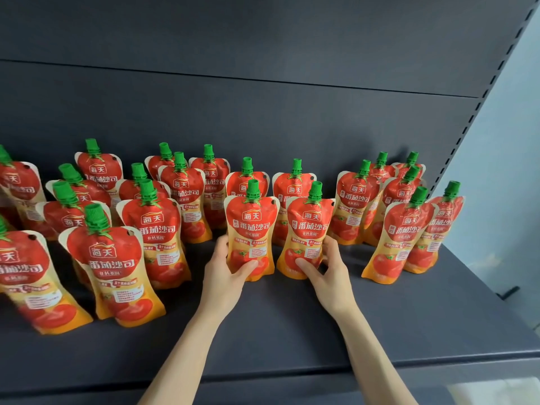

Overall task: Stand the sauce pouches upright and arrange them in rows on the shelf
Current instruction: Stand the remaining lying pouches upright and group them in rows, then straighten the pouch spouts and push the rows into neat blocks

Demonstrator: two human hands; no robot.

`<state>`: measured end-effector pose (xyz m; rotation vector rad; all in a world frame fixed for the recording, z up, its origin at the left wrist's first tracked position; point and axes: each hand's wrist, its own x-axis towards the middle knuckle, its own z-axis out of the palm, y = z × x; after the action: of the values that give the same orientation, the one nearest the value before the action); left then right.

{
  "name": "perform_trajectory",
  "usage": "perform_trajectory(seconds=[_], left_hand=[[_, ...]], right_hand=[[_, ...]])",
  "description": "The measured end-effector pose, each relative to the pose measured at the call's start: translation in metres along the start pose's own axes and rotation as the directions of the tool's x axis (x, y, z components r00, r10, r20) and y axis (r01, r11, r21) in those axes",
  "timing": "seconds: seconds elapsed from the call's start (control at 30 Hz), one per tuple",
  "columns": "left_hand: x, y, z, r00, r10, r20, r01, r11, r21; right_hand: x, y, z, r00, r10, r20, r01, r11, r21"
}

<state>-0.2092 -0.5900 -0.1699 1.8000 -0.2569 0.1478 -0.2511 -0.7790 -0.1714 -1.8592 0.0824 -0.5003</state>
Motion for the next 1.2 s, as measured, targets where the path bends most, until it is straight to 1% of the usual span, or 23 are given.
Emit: perform_trajectory(seconds=[0.33, 0.6, 0.63, 0.7, 0.77, 0.8, 0.87, 0.93, 1.03, 1.13, 1.2], left_hand=[[0.000, 0.001, 0.003, 1.000, -0.016, 0.021, 0.016, 1.000, 0.005], [-0.007, 0.002, 0.003, 0.998, -0.018, -0.052, 0.022, 0.997, 0.074], [-0.009, 0.003, 0.002, 0.997, 0.009, -0.080, 0.000, 0.994, 0.107], [-0.018, 0.005, 0.000, 0.979, 0.114, -0.167, -0.076, 0.973, 0.220], [-0.030, 0.011, -0.003, 0.943, 0.226, -0.246, -0.149, 0.944, 0.296], [-0.035, 0.018, -0.003, 0.928, 0.271, -0.257, -0.190, 0.935, 0.301], [-0.040, 0.035, -0.001, 0.913, 0.344, -0.222, -0.279, 0.920, 0.276], [-0.037, 0.060, 0.006, 0.902, 0.404, -0.153, -0.367, 0.904, 0.221], [-0.022, 0.107, 0.023, 0.845, 0.530, -0.074, -0.511, 0.840, 0.182], [0.003, 0.152, 0.048, 0.807, 0.589, -0.035, -0.575, 0.798, 0.180], [0.025, 0.175, 0.070, 0.809, 0.588, 0.012, -0.576, 0.788, 0.217]], right_hand=[[-0.001, -0.001, -0.002, 0.999, 0.018, 0.050, -0.018, 1.000, -0.006], [-0.004, -0.006, -0.003, 0.997, 0.067, 0.039, -0.066, 0.997, -0.033], [-0.006, -0.007, -0.004, 0.997, 0.069, 0.039, -0.067, 0.996, -0.054], [-0.011, -0.008, -0.006, 0.998, 0.058, 0.012, -0.056, 0.991, -0.124], [-0.017, -0.012, -0.011, 0.998, 0.042, -0.054, -0.051, 0.982, -0.181], [-0.020, -0.017, -0.014, 0.995, 0.032, -0.094, -0.050, 0.980, -0.194], [-0.022, -0.030, -0.027, 0.991, -0.009, -0.135, -0.017, 0.981, -0.191], [-0.020, -0.047, -0.044, 0.989, -0.067, -0.130, 0.041, 0.979, -0.198], [-0.008, -0.076, -0.078, 0.978, -0.165, -0.125, 0.135, 0.967, -0.218], [0.012, -0.103, -0.117, 0.956, -0.271, -0.114, 0.232, 0.933, -0.273], [0.028, -0.116, -0.144, 0.943, -0.315, -0.108, 0.272, 0.915, -0.298]])
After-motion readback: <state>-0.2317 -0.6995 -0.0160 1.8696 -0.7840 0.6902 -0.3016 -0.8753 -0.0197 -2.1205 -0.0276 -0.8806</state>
